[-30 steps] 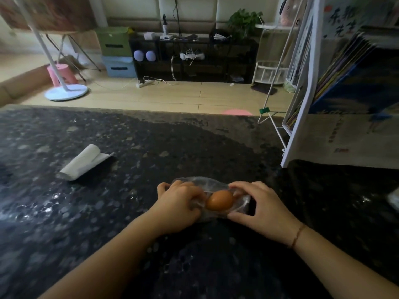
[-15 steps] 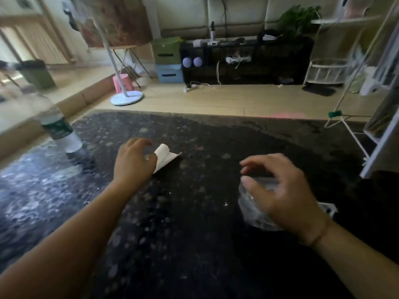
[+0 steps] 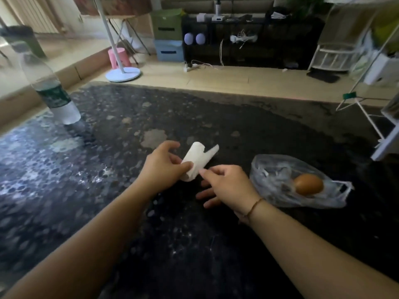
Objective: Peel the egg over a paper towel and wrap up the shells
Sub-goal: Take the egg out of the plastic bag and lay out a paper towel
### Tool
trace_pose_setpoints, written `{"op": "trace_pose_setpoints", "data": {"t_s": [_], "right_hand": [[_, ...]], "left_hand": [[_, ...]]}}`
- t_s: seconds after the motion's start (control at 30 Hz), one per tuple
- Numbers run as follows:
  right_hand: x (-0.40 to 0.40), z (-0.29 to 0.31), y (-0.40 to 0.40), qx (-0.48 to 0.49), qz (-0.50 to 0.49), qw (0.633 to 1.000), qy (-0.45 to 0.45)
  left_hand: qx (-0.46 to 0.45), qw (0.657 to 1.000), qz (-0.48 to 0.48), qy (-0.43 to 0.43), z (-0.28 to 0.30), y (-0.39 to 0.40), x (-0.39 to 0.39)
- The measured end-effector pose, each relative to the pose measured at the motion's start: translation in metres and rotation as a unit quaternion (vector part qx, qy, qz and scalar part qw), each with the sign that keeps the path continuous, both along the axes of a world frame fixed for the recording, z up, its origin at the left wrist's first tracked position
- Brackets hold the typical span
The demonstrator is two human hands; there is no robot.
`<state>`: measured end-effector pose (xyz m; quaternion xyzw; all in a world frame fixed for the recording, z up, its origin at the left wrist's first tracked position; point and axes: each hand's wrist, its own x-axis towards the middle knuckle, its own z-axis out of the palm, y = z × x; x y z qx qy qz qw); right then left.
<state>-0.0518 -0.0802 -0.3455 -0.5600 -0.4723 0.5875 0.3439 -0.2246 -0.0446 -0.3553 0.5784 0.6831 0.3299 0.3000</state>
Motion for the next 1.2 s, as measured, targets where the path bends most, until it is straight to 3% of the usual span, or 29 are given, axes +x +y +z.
{"op": "trace_pose_setpoints", "data": {"t_s": [0.23, 0.33, 0.43, 0.53, 0.8, 1.03, 1.1, 1.2], "right_hand": [[0.015, 0.005, -0.052, -0.013, -0.098, 0.994, 0.055], [0.043, 0.013, -0.080, -0.007, -0.167, 0.983, 0.078], [0.082, 0.020, -0.121, 0.066, -0.188, 0.978, 0.064], [0.126, 0.025, -0.157, 0.159, -0.197, 0.967, -0.008], [0.210, 0.027, -0.206, 0.224, -0.222, 0.922, -0.224], [0.242, 0.019, -0.223, 0.262, -0.234, 0.889, -0.294], [0.252, 0.022, -0.225, 0.263, -0.255, 0.890, -0.271], [0.279, 0.027, -0.234, 0.250, -0.303, 0.886, -0.247]], "left_hand": [[-0.080, 0.976, -0.064, -0.193, 0.016, -0.056, 0.041], [-0.159, 0.918, -0.124, -0.341, 0.032, -0.084, 0.067], [-0.239, 0.835, -0.206, -0.450, 0.038, -0.112, 0.101], [-0.270, 0.796, -0.274, -0.468, 0.034, -0.132, 0.143], [-0.283, 0.784, -0.299, -0.464, 0.028, -0.161, 0.240], [-0.290, 0.778, -0.295, -0.474, 0.022, -0.177, 0.276], [-0.316, 0.758, -0.292, -0.490, 0.018, -0.175, 0.279], [-0.385, 0.689, -0.260, -0.556, 0.010, -0.172, 0.281]]}}
